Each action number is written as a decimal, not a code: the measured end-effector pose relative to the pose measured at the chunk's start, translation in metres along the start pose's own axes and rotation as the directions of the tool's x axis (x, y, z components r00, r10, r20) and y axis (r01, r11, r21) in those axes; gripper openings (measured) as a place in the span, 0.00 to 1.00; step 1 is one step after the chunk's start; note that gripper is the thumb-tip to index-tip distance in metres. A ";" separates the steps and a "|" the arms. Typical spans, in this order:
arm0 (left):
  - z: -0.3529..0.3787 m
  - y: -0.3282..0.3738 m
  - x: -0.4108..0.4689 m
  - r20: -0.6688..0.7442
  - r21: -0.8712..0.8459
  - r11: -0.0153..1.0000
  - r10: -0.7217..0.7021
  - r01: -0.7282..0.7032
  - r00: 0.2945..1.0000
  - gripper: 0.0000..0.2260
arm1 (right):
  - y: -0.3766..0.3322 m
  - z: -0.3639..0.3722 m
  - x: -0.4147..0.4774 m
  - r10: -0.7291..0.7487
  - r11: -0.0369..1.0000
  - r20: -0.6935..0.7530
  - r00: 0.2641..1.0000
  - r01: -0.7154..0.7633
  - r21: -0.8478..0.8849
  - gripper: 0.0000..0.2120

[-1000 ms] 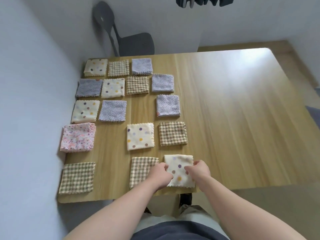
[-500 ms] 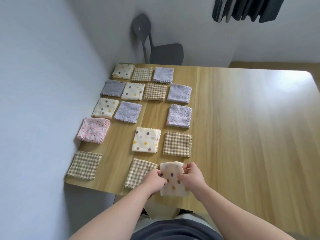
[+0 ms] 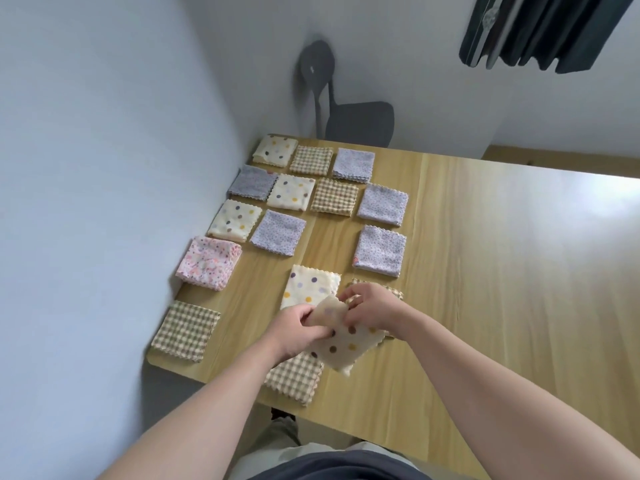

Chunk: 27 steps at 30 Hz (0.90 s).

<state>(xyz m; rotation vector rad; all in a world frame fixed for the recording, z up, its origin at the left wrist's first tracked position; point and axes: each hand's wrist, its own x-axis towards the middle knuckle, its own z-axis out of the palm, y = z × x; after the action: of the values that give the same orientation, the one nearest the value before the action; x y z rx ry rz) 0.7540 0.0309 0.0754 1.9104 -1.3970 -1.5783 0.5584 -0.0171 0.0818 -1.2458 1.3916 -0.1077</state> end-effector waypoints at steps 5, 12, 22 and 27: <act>-0.029 -0.007 0.027 0.053 -0.065 0.998 -0.008 0.012 0.999 0.03 | -0.001 0.003 0.019 0.135 0.989 0.025 0.990 -0.137 0.052 0.13; -0.067 -0.027 0.088 0.051 -0.393 0.911 -0.111 0.122 0.992 0.02 | 0.007 0.034 0.053 0.322 0.696 0.015 0.947 -0.247 0.674 0.11; -0.084 -0.050 0.145 0.159 -0.325 0.917 -0.190 0.233 0.969 0.03 | -0.020 0.071 0.087 0.494 0.548 -0.125 0.860 -0.197 0.813 0.14; -0.083 -0.052 0.151 0.188 -0.288 0.911 -0.250 0.297 0.950 0.04 | -0.015 0.069 0.098 0.482 0.725 -0.291 0.826 -0.190 0.662 0.22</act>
<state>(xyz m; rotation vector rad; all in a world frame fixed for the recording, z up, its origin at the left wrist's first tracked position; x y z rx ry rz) 0.8407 -0.0942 -0.0215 1.8862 -0.8805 -1.9724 0.6471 -0.0518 0.0068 -0.3977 1.7769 -0.5729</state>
